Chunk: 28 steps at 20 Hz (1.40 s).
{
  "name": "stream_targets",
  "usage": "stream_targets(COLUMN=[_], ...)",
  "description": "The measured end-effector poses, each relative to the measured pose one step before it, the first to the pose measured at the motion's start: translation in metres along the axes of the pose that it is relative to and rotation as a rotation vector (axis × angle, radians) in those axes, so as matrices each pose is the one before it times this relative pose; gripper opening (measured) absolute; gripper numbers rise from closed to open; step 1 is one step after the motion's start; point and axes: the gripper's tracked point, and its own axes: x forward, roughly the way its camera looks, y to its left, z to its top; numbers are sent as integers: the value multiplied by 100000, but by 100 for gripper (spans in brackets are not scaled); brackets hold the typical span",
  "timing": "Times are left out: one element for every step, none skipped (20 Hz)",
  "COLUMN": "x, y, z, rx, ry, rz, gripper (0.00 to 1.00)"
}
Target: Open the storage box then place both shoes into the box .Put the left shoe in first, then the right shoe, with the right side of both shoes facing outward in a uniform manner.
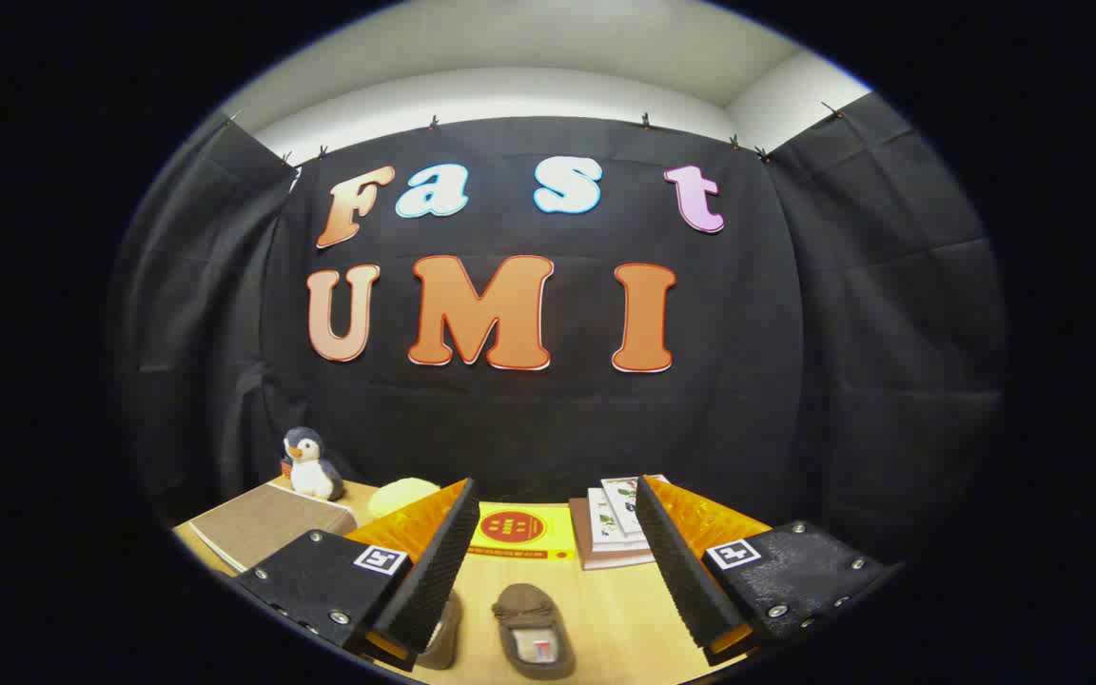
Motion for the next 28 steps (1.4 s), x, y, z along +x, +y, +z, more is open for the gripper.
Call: stream_targets(x=[-678, -517, -507, -320, -253, -55, 116, 131, 183, 112, 149, 204, 142, 166, 68, 114, 90, 83, 64, 100, 412, 363, 165, 252, 301, 312, 441, 520], y=[621, 672, 365, 375, 311, 153, 61, 175, 43, 54, -35, -132, -185, 56, 175, 157, 15, 154, 235, 241, 264, 184, 240, 527, 439, 208, 307, 488], z=[-109, 119, 278, -33, -330, -122, -5, 23, -54, 24, 355, 162, -198, -325, -228, -88, -88, -182, -145, -164, -215, -319, -338, -165, -392, -521, -646, -804], rx=[1246, 1032, 632, 33, 106, 365, 985, 1506, 1299, 441, -712, -1384, -1033, -172, 408, 584, 433, 381, 704, 979, 990, 1027, 1369, 1918, 2183, 2410, 2684, 3405], ry=[713, -505, -777, 341, 840, 880, 689, 883, 1173, 664, -542, -371, 609, 1165, 856, 214, 323, 454, 515, 805, 801, 884, 668, 243, 838, 1224, 1756, 2126], rz=[-41, 73, -93, 414, 852, 906, 1269, 1299, 991, 1328, 1141, 813, 874, 1205, 1471, 1192, 828, 962, 1292, 1441, 1374, 1382, 1461, 2174, 1642, 1615, 1816, 2660], gripper=[98, 98, 99, 98, 98, 98, 98, 98, 98, 98, 99, 98, 98, 98, 98, 98, 99, 98, 98, 98, 98, 98, 98, 99, 99, 98, 98, 98])
